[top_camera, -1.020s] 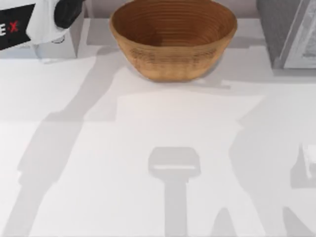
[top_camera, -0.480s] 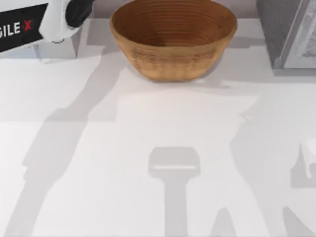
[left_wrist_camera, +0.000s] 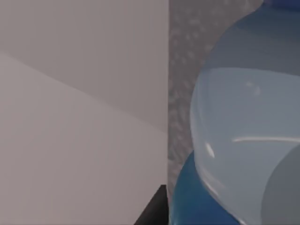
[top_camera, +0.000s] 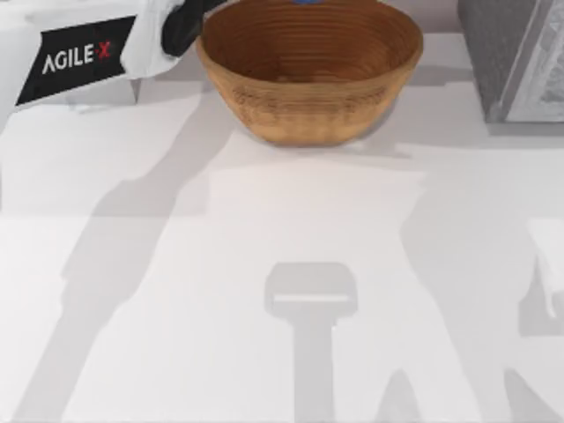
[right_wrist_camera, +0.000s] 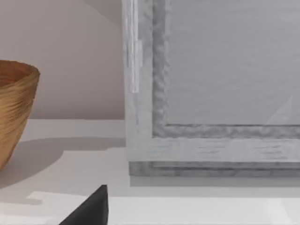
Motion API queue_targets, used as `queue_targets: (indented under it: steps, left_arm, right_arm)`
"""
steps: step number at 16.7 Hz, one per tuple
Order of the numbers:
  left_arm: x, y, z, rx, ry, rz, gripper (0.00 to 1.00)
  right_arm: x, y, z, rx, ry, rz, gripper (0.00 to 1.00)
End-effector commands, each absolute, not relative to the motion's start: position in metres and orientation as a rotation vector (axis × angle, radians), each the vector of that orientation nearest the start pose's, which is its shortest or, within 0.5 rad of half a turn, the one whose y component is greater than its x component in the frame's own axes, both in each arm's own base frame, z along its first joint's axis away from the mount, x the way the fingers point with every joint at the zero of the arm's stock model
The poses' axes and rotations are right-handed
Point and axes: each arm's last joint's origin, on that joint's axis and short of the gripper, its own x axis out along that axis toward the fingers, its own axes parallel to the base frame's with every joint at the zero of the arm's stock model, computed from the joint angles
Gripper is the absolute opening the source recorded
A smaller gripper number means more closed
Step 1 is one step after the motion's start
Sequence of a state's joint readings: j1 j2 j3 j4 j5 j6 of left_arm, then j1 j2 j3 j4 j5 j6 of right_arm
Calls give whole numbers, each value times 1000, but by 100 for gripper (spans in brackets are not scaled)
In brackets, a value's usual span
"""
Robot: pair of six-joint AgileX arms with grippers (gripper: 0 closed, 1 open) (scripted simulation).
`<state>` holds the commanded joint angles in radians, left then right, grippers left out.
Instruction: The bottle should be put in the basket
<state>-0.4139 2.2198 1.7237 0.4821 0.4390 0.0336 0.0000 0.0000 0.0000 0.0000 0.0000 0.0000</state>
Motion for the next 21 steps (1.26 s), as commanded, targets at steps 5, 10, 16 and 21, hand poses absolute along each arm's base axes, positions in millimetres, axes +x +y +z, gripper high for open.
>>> queue_targets:
  steps: [5, 10, 16, 21]
  left_arm:
    - [479, -217, 245, 18, 0, -828, 23]
    - [479, -217, 245, 18, 0, -828, 60]
    - [479, -217, 245, 18, 0, -828, 100]
    - [479, -217, 245, 18, 0, -828, 100]
  right_arm:
    - [106, -1, 160, 0, 0, 0, 100]
    - [106, -1, 160, 0, 0, 0, 100]
    - [106, -1, 160, 0, 0, 0, 100]
    - [106, -1, 160, 0, 0, 0, 100]
